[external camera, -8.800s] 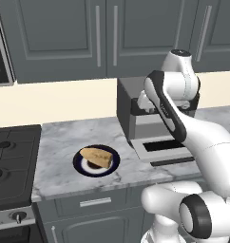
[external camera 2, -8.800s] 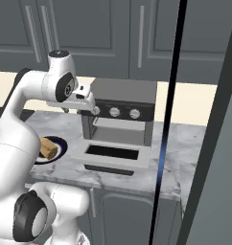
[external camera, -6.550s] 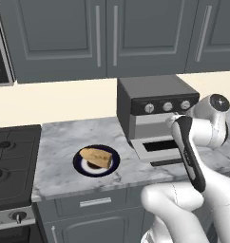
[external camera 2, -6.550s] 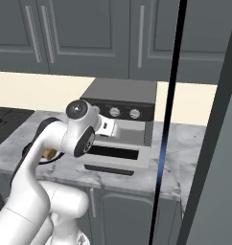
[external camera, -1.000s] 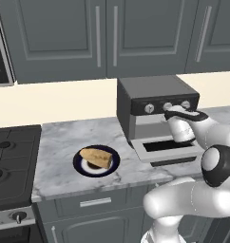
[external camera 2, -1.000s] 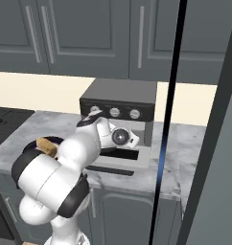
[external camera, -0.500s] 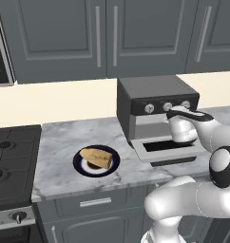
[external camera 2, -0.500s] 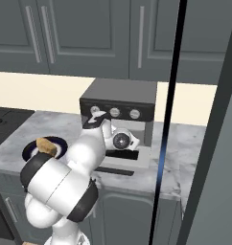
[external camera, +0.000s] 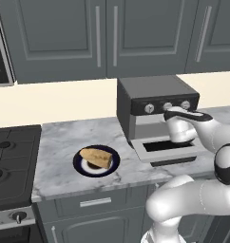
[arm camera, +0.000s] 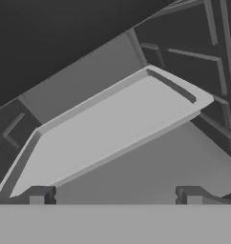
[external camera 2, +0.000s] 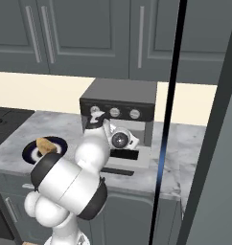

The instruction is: Pull the toaster oven rack outwards. Pick up the baguette from the plate and place it on the toaster oven rack. Close the toaster oven door fully and set the temperature to the lowest setting.

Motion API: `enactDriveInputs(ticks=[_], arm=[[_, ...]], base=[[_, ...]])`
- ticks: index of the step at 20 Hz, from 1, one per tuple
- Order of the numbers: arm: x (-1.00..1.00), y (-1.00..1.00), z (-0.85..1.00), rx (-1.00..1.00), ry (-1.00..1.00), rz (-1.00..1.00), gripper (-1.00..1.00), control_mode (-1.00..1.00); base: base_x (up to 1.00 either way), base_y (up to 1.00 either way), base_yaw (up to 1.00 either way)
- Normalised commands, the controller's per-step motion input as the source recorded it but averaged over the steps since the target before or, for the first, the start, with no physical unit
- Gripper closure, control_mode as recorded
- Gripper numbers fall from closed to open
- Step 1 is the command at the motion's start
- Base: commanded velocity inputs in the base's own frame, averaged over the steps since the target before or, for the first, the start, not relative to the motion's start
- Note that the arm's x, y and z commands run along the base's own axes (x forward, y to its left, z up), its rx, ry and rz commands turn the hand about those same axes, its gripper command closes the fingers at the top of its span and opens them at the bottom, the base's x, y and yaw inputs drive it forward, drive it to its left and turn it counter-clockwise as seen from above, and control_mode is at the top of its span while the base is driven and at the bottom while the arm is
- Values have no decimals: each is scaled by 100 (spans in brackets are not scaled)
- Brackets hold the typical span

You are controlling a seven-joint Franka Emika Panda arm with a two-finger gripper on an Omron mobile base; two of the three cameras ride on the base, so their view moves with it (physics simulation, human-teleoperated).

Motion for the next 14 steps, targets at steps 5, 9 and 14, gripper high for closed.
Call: enactDriveInputs(ticks=[5,9,14], arm=[[14,0,0,0,0,-3,-100,-100],[12,7,-3,0,0,-6,-100,-100],[15,20,-7,0,0,-9,-100,-100]], base=[[0,0,0],[0,0,0],[0,0,0]])
